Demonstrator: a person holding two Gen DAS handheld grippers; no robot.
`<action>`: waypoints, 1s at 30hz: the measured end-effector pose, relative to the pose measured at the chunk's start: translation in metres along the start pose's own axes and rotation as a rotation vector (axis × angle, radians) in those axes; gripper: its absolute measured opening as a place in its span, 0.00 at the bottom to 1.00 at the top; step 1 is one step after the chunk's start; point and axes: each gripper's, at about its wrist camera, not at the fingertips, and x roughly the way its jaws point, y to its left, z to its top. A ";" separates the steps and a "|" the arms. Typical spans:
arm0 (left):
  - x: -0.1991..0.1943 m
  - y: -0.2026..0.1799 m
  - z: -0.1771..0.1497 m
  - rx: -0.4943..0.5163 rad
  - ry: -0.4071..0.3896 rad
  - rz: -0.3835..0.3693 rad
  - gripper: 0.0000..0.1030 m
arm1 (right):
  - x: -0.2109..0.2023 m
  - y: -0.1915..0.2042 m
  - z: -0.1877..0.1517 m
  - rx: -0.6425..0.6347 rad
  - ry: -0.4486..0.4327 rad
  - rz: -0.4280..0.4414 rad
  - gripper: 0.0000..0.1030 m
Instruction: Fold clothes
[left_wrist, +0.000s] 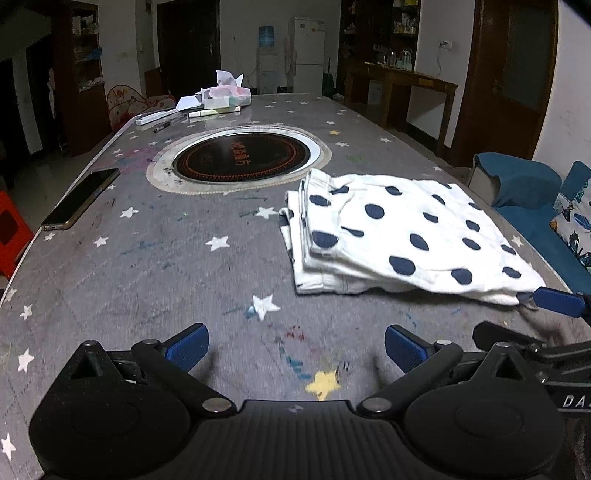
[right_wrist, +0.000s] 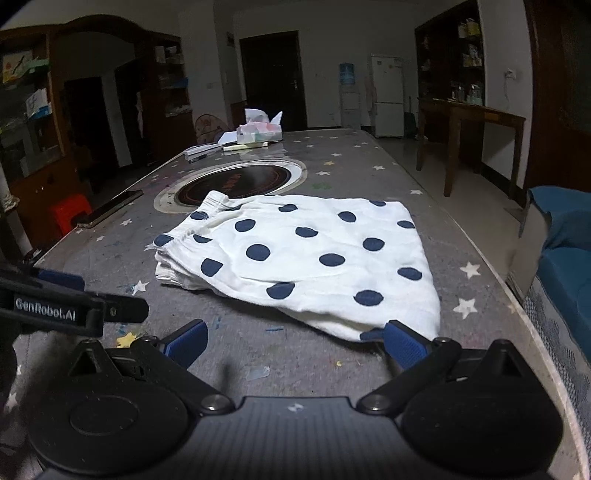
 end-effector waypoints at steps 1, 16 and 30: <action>0.000 0.000 -0.001 0.000 0.001 -0.001 1.00 | -0.001 0.000 -0.001 0.009 -0.002 -0.002 0.99; -0.004 -0.003 -0.013 -0.003 0.002 -0.003 1.00 | -0.002 0.002 -0.004 0.045 0.020 -0.044 0.99; -0.005 -0.009 -0.017 0.013 0.003 0.002 1.00 | -0.001 0.004 -0.005 0.039 0.030 -0.062 1.00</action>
